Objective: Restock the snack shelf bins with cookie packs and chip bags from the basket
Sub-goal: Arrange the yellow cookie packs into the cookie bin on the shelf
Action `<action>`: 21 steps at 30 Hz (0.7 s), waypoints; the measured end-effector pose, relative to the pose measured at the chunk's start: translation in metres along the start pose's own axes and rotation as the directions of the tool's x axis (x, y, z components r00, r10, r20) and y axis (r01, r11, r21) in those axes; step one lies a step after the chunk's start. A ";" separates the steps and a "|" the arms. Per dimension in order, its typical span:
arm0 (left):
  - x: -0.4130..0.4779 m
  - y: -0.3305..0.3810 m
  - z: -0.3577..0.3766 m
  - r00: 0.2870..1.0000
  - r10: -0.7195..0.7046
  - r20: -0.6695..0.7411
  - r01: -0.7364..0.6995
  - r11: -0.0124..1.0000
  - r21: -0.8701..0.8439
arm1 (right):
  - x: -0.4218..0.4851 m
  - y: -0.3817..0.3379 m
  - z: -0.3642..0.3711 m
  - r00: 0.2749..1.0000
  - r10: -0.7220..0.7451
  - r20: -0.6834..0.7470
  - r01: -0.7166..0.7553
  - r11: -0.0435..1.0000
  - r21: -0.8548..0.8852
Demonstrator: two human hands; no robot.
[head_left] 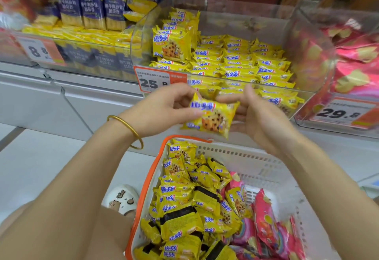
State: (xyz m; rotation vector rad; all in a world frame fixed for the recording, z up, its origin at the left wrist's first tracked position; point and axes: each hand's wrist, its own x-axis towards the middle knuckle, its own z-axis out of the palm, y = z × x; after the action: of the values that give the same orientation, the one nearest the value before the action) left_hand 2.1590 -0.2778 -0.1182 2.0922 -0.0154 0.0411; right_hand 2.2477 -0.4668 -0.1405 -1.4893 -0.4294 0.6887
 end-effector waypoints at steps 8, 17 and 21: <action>0.009 0.008 -0.012 0.709 0.186 -0.680 -0.169 0.981 0.093 | 0.032 -0.088 0.024 0.897 -0.439 0.053 0.406 0.772 -0.490; 0.012 -0.009 -0.017 0.808 0.314 -0.499 0.134 0.726 0.675 | 0.145 -0.083 0.070 0.827 -0.561 0.028 0.304 0.406 -0.862; 0.013 -0.010 -0.020 0.806 0.316 -0.500 0.132 0.728 0.673 | 0.156 -0.075 0.080 0.808 -0.588 0.034 0.253 0.295 -0.921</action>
State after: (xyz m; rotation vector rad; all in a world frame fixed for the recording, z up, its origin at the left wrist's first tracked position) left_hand 2.1715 -0.2556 -0.1169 2.7301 0.3175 0.9011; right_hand 2.3224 -0.3005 -0.0851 -2.3233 -1.0240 -0.3760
